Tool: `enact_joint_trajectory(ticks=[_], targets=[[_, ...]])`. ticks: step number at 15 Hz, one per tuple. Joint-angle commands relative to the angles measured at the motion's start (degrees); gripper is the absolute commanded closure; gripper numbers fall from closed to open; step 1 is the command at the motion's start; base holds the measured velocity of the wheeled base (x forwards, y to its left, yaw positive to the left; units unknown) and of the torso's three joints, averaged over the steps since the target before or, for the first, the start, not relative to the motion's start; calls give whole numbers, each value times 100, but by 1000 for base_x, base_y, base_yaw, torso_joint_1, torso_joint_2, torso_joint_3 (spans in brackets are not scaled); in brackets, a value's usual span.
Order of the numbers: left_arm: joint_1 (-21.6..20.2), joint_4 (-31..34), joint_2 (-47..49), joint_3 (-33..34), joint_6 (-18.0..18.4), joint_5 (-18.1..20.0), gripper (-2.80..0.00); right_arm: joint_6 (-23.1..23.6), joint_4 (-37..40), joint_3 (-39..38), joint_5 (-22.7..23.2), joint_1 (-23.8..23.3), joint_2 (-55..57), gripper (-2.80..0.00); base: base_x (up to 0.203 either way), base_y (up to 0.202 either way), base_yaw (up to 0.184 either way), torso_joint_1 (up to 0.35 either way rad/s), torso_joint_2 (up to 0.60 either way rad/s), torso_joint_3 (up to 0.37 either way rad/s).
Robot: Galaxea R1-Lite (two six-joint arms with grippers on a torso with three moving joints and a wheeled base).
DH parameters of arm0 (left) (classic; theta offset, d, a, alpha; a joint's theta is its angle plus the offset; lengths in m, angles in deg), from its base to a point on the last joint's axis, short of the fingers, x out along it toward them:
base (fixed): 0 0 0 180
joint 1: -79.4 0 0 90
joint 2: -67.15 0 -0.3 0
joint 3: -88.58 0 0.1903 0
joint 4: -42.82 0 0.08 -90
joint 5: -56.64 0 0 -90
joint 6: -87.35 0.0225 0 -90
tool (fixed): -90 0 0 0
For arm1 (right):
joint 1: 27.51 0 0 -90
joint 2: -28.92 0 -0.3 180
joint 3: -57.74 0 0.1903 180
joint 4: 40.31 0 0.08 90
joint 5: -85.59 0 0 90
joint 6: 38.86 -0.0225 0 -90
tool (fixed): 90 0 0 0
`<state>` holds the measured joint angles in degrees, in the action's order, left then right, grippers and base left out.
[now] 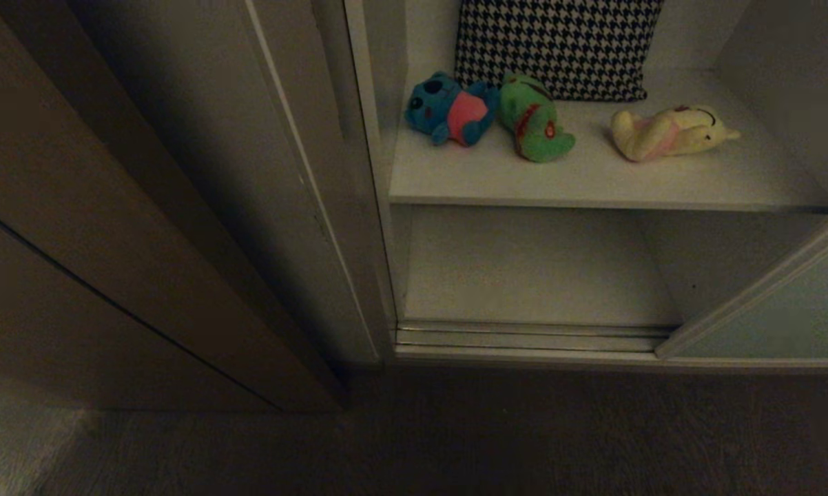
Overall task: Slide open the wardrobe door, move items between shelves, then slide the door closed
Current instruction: Close the door
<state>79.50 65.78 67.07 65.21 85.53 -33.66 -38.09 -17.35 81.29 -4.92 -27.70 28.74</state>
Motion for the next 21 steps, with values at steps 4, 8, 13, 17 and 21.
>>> enact_joint_trajectory(ticks=[4,8,13,17,21], targets=[[-1,-2,7,0,-3,-6,0,2,-3,-1,-2,1,9,0,0,0,0,0,0,0],[-1,-2,7,0,-12,-6,0,2,-3,-1,-2,1,9,0,-1,-113,7,-1,3,2],[-1,-2,7,0,-12,-6,0,2,-3,-1,-2,1,9,0,0,-196,1,1,2,1],[-1,-4,16,0,-12,-6,0,2,-3,-1,-2,1,9,0,0,-197,2,0,4,4],[-1,-3,7,0,-12,-6,0,2,-3,-1,-2,1,9,0,0,-198,4,2,3,1]])
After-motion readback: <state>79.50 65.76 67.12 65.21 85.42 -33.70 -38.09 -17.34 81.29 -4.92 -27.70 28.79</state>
